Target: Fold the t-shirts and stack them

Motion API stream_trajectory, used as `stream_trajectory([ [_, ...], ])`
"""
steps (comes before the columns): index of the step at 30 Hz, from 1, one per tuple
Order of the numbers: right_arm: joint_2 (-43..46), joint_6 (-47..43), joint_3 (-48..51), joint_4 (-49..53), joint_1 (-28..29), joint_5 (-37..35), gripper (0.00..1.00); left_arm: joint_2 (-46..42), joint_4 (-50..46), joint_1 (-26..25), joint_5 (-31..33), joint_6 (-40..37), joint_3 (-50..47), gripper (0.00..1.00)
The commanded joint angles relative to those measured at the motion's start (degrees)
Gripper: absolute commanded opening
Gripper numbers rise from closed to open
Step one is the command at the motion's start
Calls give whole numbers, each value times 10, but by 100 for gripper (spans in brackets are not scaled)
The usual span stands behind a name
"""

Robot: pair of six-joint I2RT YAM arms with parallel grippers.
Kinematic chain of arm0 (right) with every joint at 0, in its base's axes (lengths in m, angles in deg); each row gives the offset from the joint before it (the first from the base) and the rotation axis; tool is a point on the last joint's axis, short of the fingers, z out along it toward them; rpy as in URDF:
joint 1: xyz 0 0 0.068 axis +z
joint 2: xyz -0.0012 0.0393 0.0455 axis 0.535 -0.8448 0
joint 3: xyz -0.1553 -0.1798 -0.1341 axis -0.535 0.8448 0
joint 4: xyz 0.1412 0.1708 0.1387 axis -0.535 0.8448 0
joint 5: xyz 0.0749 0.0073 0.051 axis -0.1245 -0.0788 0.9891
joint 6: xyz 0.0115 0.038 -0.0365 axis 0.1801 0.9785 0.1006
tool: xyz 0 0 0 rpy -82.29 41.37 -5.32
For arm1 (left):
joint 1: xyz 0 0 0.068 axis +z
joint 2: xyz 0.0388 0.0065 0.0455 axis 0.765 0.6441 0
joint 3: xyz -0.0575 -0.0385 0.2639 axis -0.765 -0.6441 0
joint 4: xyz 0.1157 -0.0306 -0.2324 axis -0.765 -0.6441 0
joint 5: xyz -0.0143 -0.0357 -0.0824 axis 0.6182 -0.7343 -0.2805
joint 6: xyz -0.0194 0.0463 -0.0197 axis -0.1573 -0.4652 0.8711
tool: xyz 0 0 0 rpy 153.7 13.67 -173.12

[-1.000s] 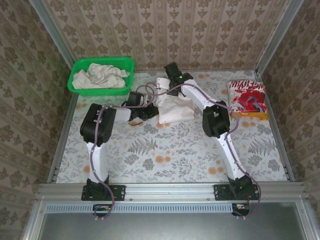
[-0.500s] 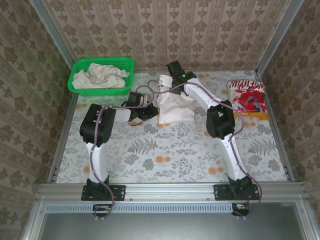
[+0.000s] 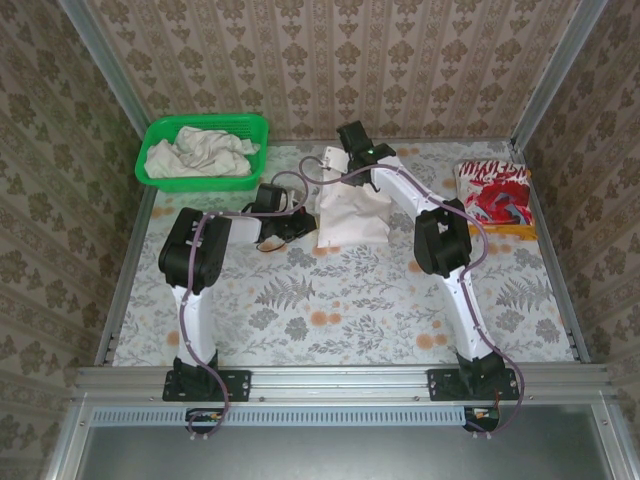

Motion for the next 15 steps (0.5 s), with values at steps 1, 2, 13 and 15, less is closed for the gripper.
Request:
stream_trajectory([
  [1, 1, 30, -25, -12, -4, -15, 62, -1, -123, 9, 40, -1, -35, 0],
  [2, 8, 38, -24, -15, -4, -15, 67, -8, -123, 9, 41, 0, -35, 1],
  [13, 175, 388, 146, -103, -27, 10, 90, -125, -113, 21, 61, -14, -32, 35],
  [15, 208, 473, 202, -113, -37, 50, 90, -124, -115, 23, 70, -15, -18, 47],
])
